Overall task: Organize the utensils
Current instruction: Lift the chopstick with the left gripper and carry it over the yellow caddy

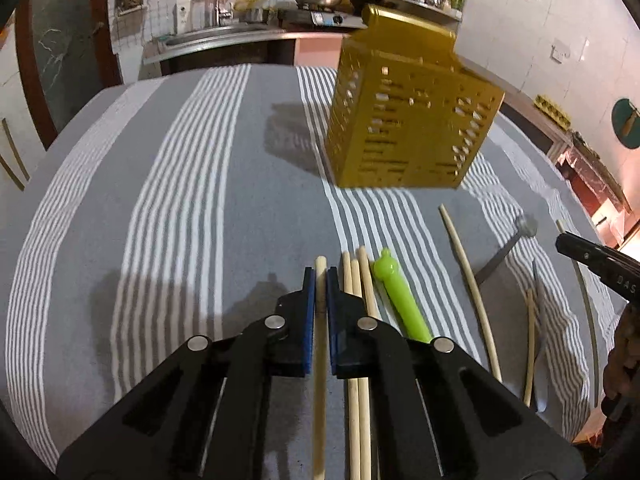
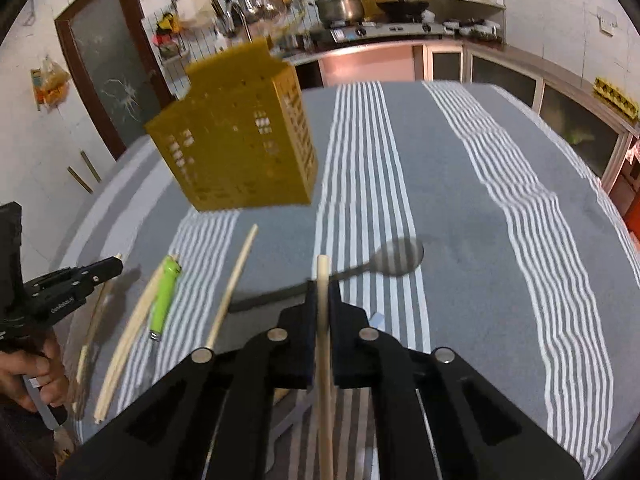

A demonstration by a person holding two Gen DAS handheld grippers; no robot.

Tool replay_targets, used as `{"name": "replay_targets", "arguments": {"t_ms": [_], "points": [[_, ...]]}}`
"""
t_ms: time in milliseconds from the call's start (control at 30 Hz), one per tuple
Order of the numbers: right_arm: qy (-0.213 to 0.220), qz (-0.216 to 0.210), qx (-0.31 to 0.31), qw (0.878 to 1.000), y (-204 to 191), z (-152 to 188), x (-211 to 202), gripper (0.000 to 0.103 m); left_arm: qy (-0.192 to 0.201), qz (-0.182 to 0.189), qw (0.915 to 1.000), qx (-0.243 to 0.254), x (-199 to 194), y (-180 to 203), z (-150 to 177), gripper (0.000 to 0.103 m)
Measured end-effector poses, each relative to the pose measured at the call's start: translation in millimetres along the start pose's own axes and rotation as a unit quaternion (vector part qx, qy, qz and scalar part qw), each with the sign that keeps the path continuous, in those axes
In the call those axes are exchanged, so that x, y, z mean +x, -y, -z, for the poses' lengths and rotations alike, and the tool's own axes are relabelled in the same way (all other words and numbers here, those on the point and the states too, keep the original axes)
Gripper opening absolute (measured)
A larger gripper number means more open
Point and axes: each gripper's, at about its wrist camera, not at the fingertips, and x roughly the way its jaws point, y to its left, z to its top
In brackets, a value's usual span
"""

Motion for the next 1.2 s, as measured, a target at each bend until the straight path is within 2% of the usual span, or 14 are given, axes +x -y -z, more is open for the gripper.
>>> {"name": "replay_targets", "arguments": {"t_ms": [433, 1067, 1200], "points": [[0.086, -0.034, -0.028, 0.995, -13.7, -17.8, -51.3, 0.006, 0.06, -0.004, 0.9982, 0.005, -50.6, 4.5, -17.1, 0.004], [0.154, -0.046, -0.054, 0.986, -26.0, -31.5, -97.3, 0.006, 0.137, 0.004, 0.9904, 0.012, -106.1, 16.8, -40.7, 0.004], [0.182, -0.051, -0.064, 0.98, -30.3, -42.4, -111.1, 0.006, 0.157, 0.006, 0.9874, 0.02, -119.3, 22.3, -50.6, 0.004]]}}
